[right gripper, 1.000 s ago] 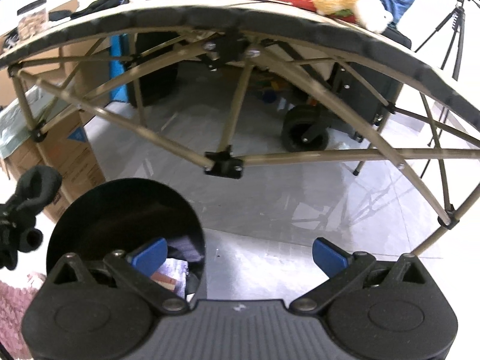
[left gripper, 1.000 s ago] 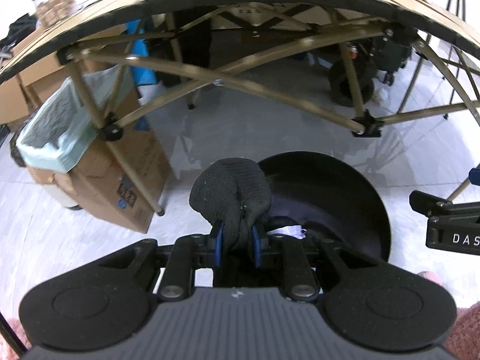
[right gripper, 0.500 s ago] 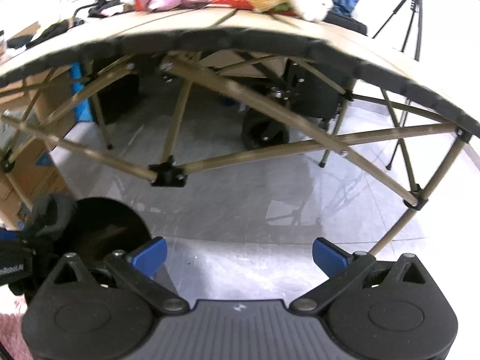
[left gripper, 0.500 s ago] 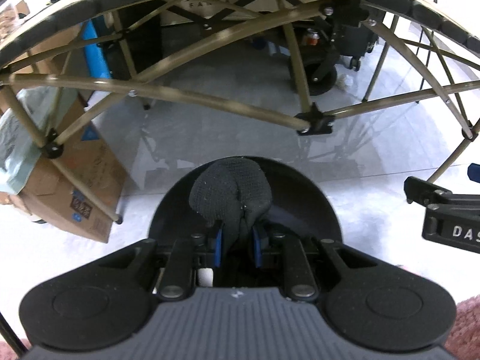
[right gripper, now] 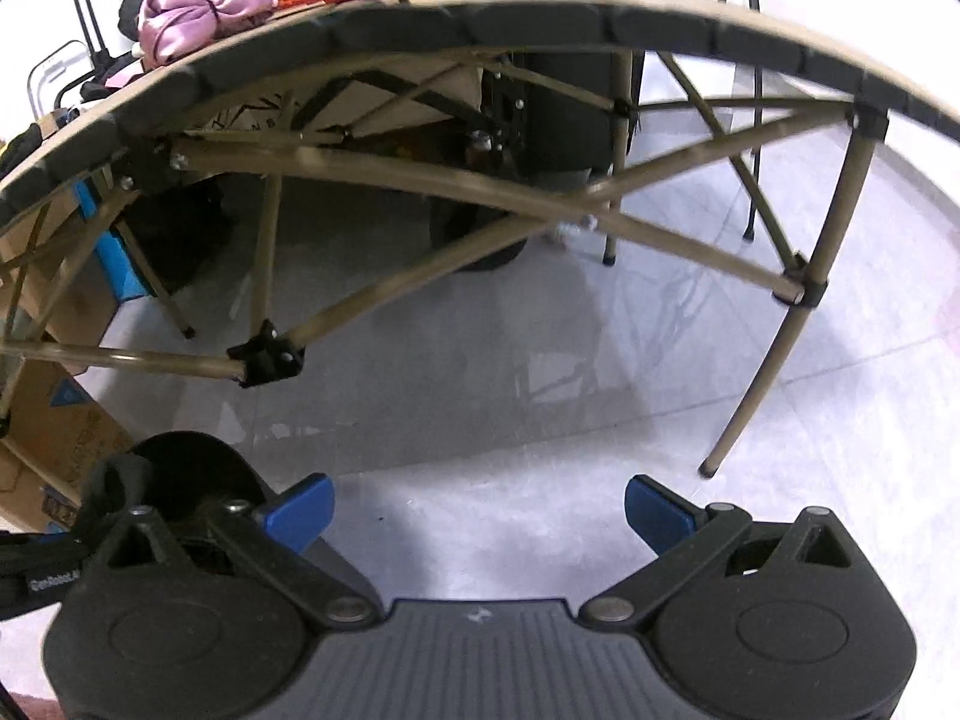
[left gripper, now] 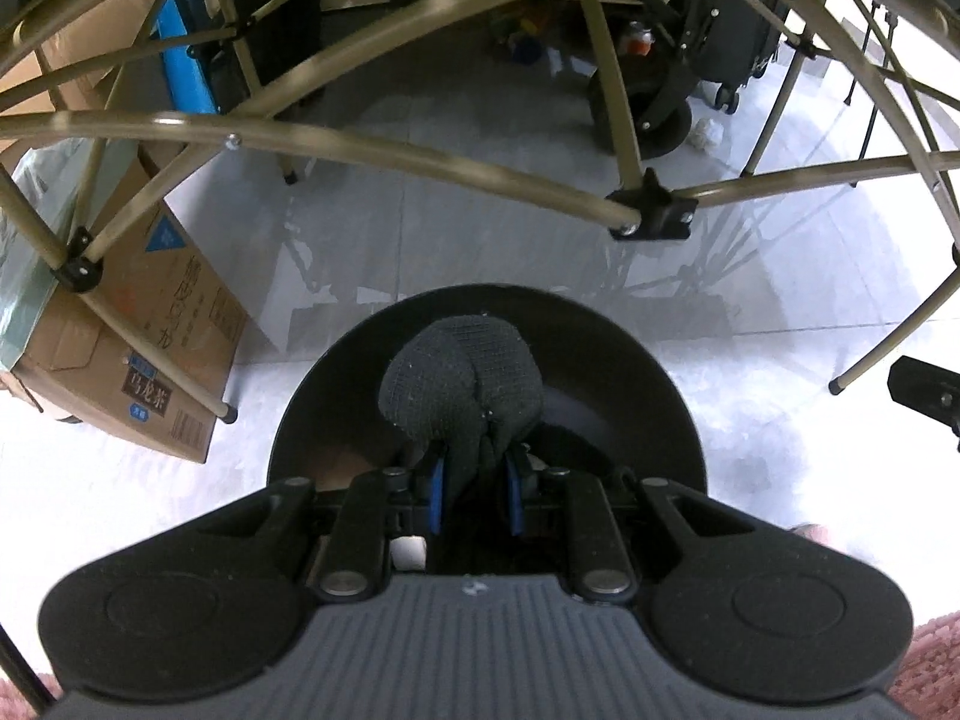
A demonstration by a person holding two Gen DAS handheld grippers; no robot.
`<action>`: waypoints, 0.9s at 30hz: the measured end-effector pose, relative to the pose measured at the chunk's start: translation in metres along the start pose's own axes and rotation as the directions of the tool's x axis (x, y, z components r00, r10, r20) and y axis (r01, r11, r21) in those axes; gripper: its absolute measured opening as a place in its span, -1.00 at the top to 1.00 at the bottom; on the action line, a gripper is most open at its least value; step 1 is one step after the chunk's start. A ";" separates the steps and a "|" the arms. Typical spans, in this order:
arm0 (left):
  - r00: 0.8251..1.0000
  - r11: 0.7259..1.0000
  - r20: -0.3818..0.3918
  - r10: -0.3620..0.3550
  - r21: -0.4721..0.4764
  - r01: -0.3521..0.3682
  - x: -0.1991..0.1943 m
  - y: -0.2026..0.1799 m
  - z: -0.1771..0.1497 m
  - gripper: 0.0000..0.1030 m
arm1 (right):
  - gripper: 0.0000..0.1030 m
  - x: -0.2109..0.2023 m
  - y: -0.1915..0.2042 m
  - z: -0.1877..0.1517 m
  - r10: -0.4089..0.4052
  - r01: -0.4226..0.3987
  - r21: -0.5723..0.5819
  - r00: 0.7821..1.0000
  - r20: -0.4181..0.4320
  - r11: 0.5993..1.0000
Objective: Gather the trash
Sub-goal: 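Open the left tool to drop the black sock into the bin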
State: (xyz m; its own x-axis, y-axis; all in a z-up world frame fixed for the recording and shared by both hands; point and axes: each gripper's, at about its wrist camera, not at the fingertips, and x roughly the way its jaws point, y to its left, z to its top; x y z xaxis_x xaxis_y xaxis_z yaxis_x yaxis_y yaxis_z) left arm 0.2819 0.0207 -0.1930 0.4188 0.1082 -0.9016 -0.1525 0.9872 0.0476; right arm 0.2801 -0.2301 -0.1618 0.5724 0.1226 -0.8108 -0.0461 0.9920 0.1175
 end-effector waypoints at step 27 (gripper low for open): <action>0.999 1.000 -0.036 0.027 0.014 -0.026 -0.002 0.005 -0.005 -1.00 | -1.00 0.007 0.003 -0.004 0.019 -0.019 -0.007 0.999 -0.042 1.000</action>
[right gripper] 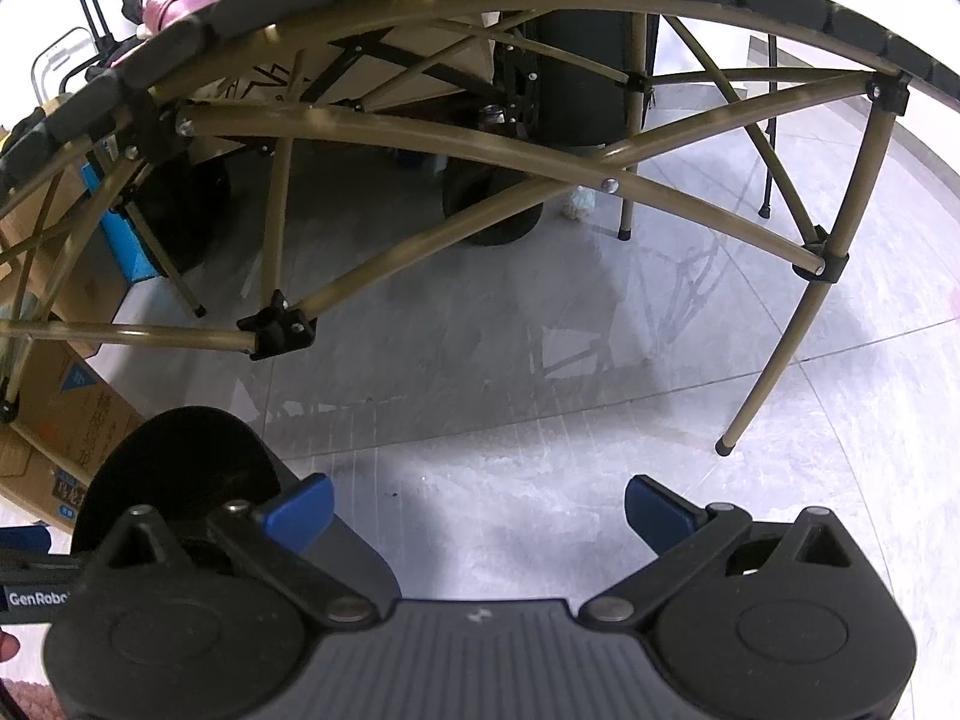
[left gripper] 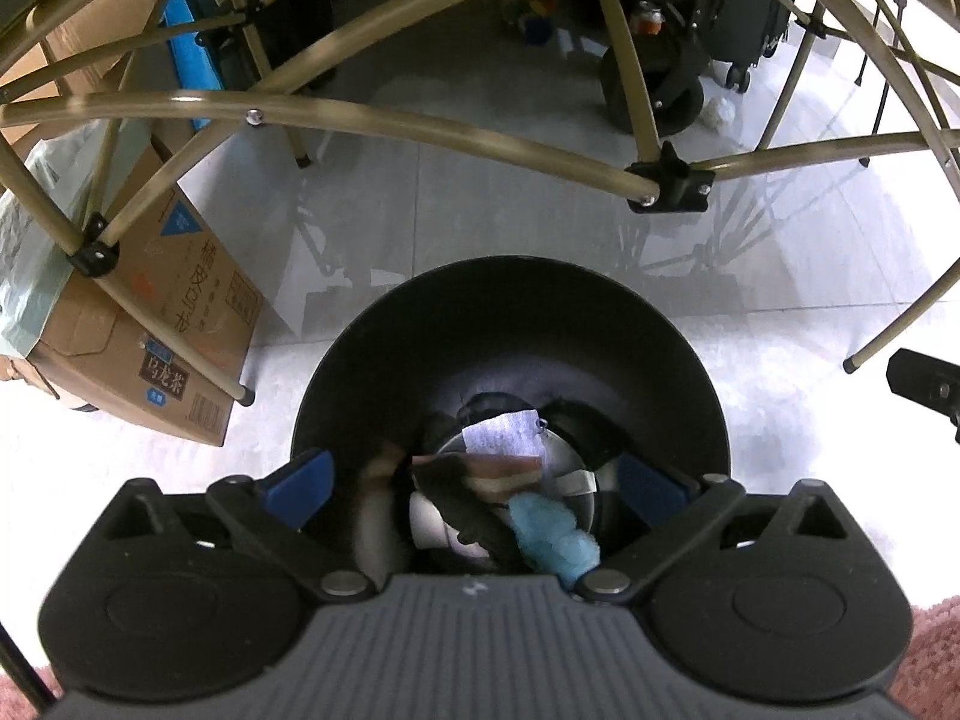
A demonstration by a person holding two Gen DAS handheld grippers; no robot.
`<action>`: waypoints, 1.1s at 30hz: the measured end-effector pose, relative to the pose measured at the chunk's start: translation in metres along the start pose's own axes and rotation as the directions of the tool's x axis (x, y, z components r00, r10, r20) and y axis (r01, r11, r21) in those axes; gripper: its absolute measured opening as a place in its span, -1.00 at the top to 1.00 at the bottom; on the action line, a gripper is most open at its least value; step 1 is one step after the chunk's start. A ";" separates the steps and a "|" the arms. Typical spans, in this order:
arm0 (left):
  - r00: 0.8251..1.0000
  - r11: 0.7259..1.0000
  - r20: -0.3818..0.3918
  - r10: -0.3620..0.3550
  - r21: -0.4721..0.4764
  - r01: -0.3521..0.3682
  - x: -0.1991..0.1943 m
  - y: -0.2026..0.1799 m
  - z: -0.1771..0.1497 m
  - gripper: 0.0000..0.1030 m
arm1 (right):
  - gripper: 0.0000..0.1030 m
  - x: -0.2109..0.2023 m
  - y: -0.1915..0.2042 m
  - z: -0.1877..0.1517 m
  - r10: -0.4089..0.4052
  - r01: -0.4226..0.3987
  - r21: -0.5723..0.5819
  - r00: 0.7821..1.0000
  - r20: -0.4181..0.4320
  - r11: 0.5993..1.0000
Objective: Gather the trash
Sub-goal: 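Open the left tool to drop the black sock into the bin, then raise both tools back up to the table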
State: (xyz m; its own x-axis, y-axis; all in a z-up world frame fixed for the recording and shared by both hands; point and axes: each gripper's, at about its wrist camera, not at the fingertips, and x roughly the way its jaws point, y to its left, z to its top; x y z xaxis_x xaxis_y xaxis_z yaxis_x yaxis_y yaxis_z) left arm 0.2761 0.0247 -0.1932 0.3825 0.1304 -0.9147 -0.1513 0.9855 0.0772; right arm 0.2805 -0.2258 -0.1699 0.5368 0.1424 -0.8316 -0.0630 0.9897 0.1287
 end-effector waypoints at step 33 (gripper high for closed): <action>0.998 0.999 0.050 -0.036 -0.016 0.037 -0.032 0.000 0.000 -1.00 | -1.00 -0.021 0.008 0.002 0.063 -0.061 -0.045 0.997 0.046 0.997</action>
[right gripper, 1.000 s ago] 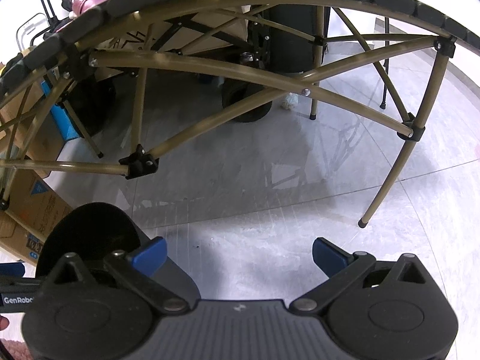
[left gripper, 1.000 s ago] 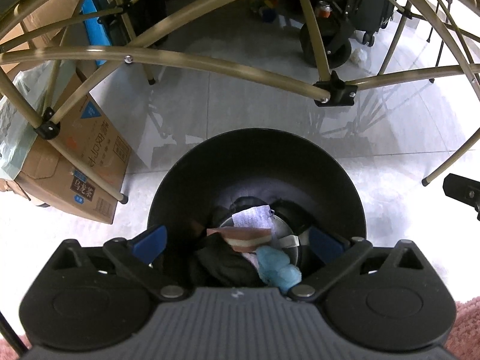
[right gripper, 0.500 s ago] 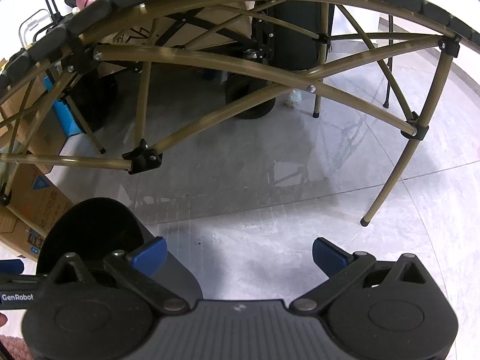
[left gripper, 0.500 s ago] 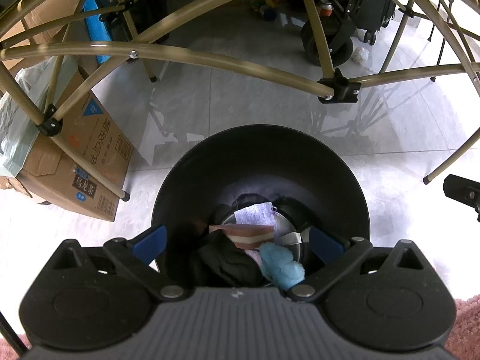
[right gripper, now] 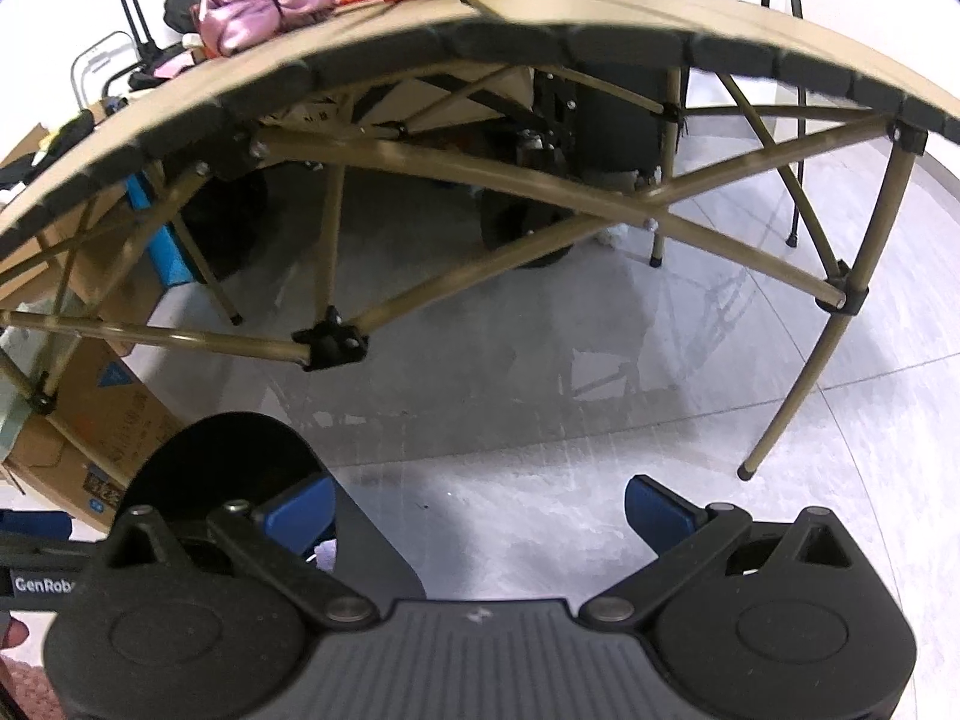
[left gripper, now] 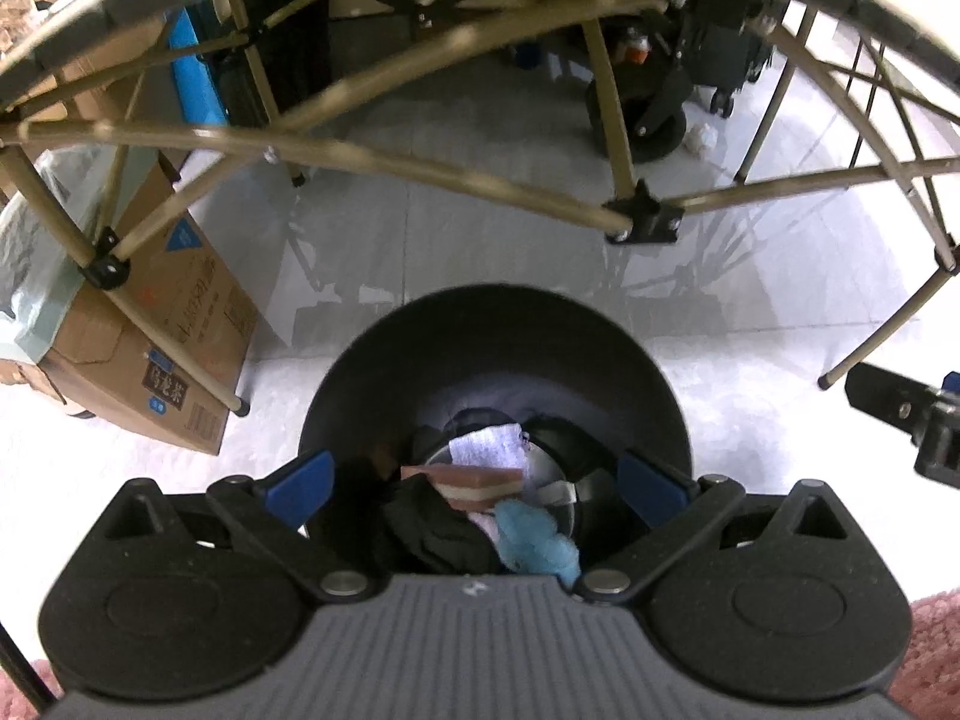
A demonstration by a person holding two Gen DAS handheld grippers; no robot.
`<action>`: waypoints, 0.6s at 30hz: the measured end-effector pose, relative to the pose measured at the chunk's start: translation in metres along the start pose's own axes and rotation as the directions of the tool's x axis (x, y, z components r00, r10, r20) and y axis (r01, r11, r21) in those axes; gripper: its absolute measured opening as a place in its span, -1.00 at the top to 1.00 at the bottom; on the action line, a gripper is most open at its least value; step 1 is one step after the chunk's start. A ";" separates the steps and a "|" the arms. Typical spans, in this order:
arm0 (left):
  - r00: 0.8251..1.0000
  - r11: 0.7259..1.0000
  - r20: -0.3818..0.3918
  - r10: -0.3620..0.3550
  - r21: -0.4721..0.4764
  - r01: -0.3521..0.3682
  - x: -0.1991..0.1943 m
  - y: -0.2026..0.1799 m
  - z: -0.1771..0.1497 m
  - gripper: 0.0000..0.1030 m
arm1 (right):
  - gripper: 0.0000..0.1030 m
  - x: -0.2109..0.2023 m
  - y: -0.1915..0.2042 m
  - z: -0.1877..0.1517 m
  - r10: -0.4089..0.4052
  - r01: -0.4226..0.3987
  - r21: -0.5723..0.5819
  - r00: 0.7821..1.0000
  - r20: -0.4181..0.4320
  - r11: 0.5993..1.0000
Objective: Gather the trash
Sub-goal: 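Raise both tools back up to the table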
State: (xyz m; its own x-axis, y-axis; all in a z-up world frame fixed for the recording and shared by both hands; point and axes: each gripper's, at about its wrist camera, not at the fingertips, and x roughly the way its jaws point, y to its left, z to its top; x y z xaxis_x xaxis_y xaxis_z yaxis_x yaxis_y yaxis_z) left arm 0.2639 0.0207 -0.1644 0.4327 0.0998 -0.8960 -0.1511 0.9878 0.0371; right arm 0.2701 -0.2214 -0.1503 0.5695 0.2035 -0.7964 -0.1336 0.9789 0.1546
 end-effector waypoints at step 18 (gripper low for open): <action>0.986 1.000 0.169 0.001 0.022 -0.005 -0.056 0.001 -0.003 -1.00 | -1.00 -0.041 0.002 0.002 0.079 -0.078 -0.010 0.992 0.099 0.997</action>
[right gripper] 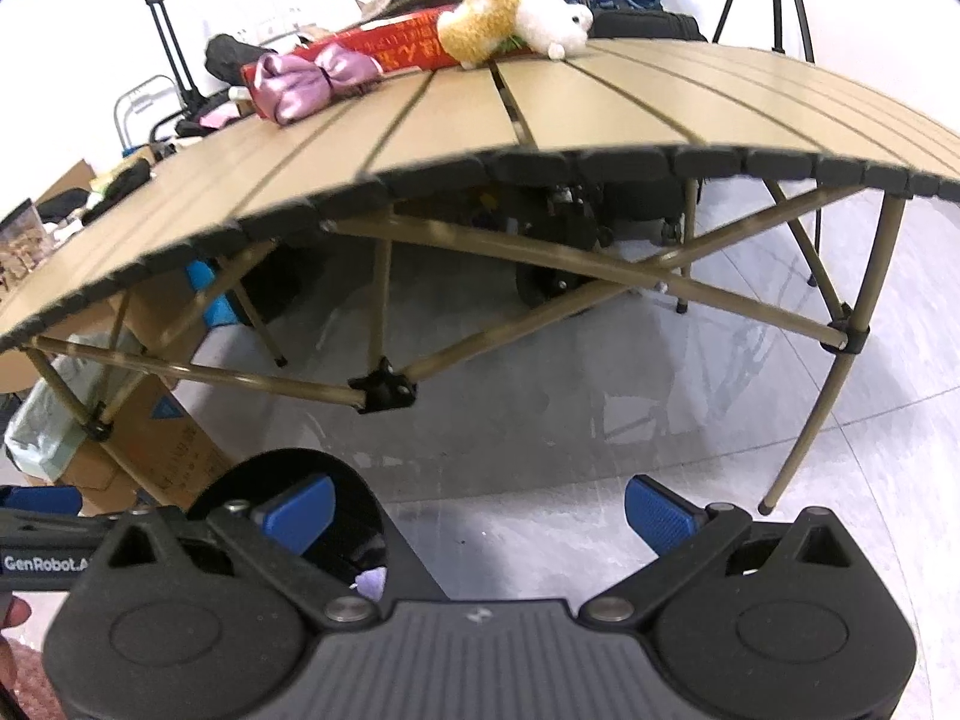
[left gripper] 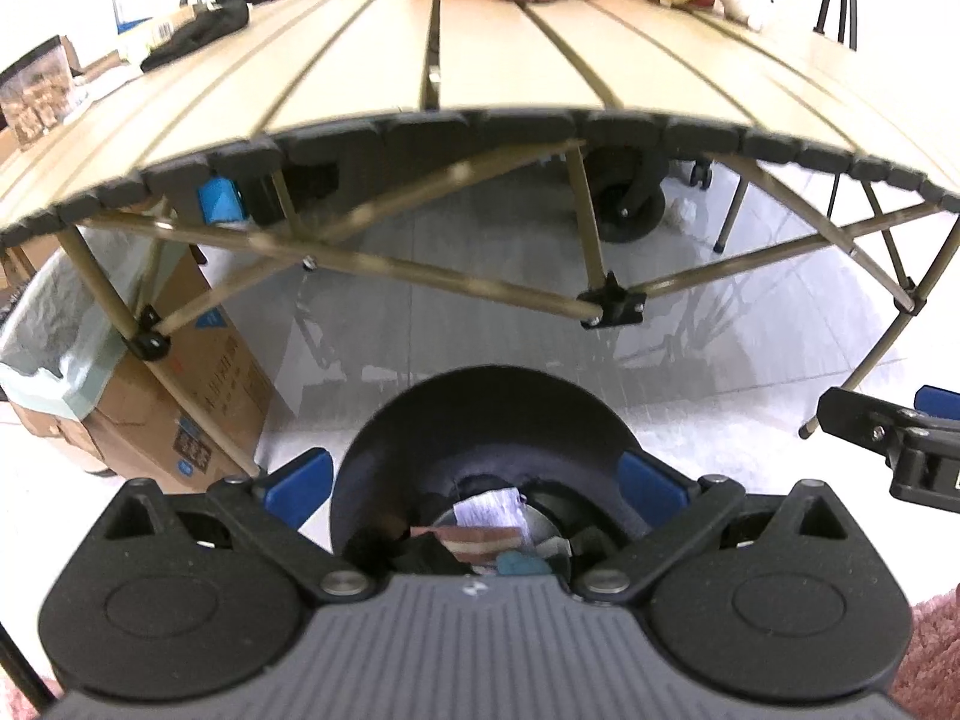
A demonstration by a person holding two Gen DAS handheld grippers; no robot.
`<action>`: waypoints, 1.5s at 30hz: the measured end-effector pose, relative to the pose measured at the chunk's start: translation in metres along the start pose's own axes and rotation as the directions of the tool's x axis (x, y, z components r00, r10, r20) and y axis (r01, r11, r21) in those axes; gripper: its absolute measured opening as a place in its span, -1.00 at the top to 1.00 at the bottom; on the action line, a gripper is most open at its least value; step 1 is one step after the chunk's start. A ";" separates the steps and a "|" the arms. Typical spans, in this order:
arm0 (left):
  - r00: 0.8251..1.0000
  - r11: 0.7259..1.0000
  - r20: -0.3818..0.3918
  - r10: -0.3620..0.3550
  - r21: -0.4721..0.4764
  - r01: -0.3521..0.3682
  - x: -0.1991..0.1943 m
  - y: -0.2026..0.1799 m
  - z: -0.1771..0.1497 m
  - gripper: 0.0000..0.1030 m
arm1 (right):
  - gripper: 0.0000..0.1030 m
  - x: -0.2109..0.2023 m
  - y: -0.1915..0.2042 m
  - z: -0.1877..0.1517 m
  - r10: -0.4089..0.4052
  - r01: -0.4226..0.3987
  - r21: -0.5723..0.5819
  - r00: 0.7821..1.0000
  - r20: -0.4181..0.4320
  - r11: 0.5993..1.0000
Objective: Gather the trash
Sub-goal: 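Raise both tools back up to the table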
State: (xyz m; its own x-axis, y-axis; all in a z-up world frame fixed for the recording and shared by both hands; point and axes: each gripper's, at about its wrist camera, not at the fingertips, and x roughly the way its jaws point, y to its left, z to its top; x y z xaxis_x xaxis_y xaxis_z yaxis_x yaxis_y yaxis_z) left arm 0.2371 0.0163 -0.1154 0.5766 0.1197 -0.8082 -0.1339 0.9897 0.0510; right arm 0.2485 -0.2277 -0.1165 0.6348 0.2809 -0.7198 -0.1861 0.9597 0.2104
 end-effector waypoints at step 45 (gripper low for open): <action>0.882 0.999 0.472 0.003 -0.041 0.018 -0.084 -0.011 0.109 -1.00 | -1.00 -0.069 0.014 0.102 -0.010 0.004 0.013 0.855 0.519 1.000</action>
State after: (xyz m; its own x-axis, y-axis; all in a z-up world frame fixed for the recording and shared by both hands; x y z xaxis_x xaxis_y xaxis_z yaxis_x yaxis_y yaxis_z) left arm 0.2778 0.0038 0.0157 0.8881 0.1459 -0.4359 -0.1561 0.9877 0.0126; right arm 0.2791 -0.2336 0.0036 0.9334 0.2311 -0.2745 -0.1742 0.9607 0.2162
